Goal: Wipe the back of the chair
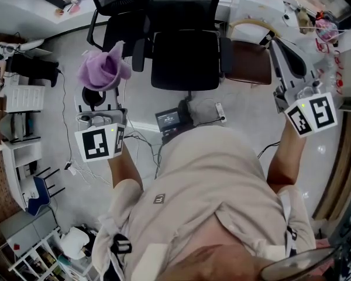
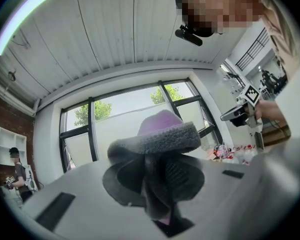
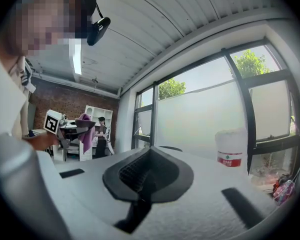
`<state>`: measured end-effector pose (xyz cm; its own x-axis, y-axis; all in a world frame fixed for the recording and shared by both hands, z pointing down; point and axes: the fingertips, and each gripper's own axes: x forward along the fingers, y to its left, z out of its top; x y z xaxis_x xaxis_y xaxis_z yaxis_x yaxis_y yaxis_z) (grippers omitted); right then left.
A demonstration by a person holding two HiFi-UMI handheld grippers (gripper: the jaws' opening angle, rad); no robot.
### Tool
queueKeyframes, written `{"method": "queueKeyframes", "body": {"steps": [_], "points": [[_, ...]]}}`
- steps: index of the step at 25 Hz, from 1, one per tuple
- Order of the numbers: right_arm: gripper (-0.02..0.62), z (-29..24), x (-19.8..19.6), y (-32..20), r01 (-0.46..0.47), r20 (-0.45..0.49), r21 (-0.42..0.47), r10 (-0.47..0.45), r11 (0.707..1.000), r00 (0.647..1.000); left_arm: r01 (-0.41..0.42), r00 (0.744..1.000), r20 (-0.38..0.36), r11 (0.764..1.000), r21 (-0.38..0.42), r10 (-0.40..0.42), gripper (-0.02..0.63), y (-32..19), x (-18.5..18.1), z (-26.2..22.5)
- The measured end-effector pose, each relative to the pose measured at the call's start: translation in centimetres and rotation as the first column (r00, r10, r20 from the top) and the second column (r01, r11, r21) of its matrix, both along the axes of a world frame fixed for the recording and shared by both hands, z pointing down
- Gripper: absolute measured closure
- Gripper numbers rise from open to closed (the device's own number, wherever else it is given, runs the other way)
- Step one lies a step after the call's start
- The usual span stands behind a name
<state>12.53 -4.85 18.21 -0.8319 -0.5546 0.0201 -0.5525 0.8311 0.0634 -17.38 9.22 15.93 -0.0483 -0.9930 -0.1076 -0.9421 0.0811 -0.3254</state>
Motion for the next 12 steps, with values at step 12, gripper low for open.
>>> {"method": "queueKeyframes", "body": {"steps": [12], "points": [[0.603, 1.2, 0.8, -1.1, -0.014, -0.009, -0.030, 0.014, 0.999, 1.000, -0.022, 1.000, -0.013, 1.000, -0.012, 0.022, 0.545, -1.4, 1.0, 0.8]]}}
